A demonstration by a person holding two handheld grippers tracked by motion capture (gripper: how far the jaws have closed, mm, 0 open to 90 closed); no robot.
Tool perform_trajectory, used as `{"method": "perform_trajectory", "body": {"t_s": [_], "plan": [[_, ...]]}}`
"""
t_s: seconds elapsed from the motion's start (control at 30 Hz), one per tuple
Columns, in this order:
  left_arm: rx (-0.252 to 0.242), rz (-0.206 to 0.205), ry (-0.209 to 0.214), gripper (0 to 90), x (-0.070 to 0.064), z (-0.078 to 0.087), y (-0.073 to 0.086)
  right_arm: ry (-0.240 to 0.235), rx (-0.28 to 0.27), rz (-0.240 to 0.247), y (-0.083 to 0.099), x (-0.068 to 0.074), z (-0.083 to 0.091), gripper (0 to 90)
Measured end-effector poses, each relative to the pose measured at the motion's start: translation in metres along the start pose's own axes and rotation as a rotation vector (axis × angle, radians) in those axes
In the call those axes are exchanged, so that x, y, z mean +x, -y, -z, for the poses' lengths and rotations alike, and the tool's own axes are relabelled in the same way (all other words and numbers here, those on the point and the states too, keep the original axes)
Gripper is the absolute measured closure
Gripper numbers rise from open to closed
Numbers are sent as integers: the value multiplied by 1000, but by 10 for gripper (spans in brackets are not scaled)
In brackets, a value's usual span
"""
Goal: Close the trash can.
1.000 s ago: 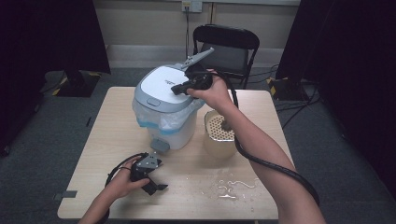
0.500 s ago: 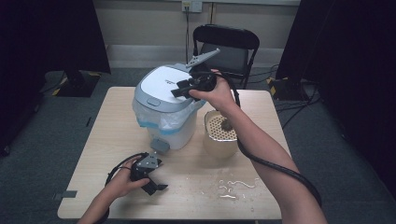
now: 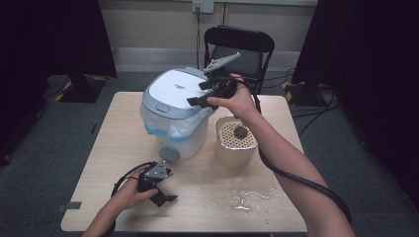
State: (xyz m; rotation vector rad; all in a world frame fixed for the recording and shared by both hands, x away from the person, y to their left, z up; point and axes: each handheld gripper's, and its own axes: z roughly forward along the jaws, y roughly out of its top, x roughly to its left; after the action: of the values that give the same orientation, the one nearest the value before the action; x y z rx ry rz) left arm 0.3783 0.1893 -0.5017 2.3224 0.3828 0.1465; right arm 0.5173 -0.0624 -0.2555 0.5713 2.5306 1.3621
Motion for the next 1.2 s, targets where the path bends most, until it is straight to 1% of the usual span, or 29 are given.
{"method": "perform_trajectory", "body": {"t_s": [0.1,0.13,0.23,0.4,0.5,0.53,0.6,0.7,0.8,0.87,0.93,1.0,1.2], "plan": [[0,-1,0,0,0,0,0,7,-1,3,-1,2,5,179],[1,-3,0,0,0,0,0,11,-9,8,0,3,9,169],[1,-3,0,0,0,0,0,9,-27,-5,4,4,17,161],[0,0,0,0,0,0,0,25,-22,-13,12,7,31,151],[1,-1,0,0,0,0,0,35,-17,-19,20,8,39,150],[1,-1,0,0,0,0,0,34,-8,-21,24,8,41,148],[0,-1,0,0,0,0,0,34,-10,-17,30,9,45,147],[1,0,0,0,0,0,0,31,3,-40,38,9,49,147],[1,-2,0,0,0,0,0,28,16,-22,46,10,55,147],[-7,0,1,0,0,0,0,24,19,-25,50,11,59,147],[-7,0,1,0,0,0,0,43,23,-14,55,12,63,147],[-10,1,0,0,0,-1,0,46,28,-1,59,13,66,147],[-10,0,-1,0,0,-1,0,39,36,-9,76,16,72,147]]}}
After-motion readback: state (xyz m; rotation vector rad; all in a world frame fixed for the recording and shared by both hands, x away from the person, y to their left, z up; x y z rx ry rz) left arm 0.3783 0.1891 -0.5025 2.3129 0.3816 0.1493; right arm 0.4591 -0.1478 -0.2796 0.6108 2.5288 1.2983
